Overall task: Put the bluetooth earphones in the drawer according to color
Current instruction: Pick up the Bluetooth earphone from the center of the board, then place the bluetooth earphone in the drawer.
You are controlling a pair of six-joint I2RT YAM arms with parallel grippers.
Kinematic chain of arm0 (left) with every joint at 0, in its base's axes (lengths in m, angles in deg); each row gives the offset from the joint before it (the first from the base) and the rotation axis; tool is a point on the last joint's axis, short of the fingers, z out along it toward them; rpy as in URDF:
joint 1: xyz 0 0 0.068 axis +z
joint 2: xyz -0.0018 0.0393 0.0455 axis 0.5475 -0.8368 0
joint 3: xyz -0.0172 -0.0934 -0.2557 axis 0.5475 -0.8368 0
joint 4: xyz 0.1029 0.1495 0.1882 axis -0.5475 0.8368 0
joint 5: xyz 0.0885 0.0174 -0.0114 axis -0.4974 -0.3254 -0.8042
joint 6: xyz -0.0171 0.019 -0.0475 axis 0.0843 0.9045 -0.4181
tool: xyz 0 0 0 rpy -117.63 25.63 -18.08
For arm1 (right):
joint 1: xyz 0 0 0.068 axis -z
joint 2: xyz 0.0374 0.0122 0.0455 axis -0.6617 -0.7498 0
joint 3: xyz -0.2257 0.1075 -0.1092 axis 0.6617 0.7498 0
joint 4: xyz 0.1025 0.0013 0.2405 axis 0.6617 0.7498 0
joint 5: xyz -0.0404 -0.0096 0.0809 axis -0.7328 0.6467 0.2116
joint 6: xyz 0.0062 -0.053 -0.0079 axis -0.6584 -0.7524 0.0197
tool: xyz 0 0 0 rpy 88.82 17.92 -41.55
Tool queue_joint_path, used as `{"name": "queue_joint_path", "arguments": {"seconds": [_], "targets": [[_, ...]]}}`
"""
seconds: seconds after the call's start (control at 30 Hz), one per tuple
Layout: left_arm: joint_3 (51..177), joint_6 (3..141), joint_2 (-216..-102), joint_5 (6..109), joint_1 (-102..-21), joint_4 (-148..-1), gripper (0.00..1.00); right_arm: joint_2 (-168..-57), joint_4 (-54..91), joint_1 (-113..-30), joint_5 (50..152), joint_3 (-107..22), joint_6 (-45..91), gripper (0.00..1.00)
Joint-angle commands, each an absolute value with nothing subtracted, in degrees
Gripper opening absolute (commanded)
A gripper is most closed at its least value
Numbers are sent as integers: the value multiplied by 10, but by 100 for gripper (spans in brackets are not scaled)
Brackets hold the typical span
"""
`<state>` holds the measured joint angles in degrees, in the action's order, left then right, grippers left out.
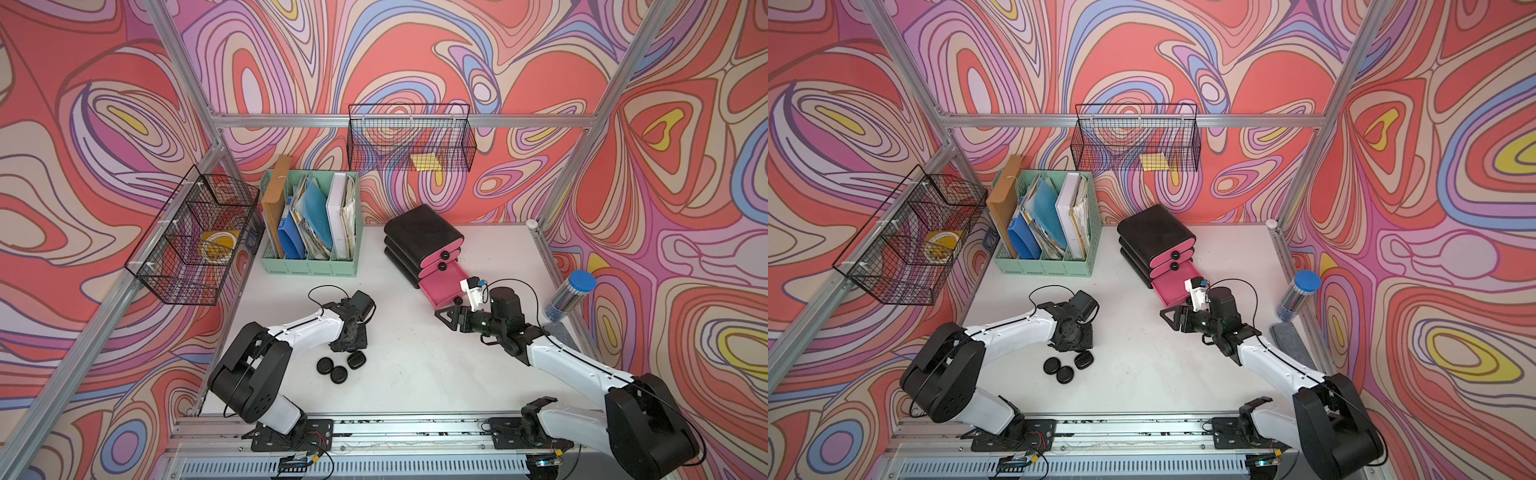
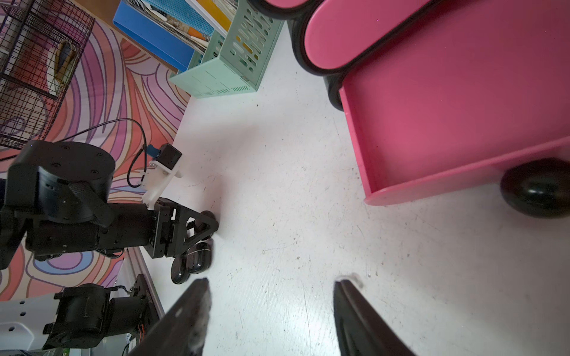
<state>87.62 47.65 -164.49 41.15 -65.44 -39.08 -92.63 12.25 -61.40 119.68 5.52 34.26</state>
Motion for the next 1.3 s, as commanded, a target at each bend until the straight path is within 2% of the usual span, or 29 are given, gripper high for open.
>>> {"name": "queue_joint_path", "arguments": {"seconds": [0.0,0.27,0.43,0.57,0.73,1.0,1.27], "targets": [[885,499,-1656,447,-656,-401,54,-917,125,-617,1187,67,337,65],[940,505,-1669,463,-679,-401,54,-907,124,-617,1166,75,341,64],[1019,509,-1703,456,-716,-388,54,-878,194,-617,1048,68,346,65],[1096,519,-1735,447,-753,-372,53,-845,250,-617,954,69,355,69],[1193,532,-1780,443,-796,-368,53,-826,276,-616,909,76,364,71],[1364,552,-1899,421,-839,-378,51,-830,275,-616,904,81,380,72],[1493,577,-2014,354,-843,-401,49,-827,265,-616,926,91,397,72]]}}
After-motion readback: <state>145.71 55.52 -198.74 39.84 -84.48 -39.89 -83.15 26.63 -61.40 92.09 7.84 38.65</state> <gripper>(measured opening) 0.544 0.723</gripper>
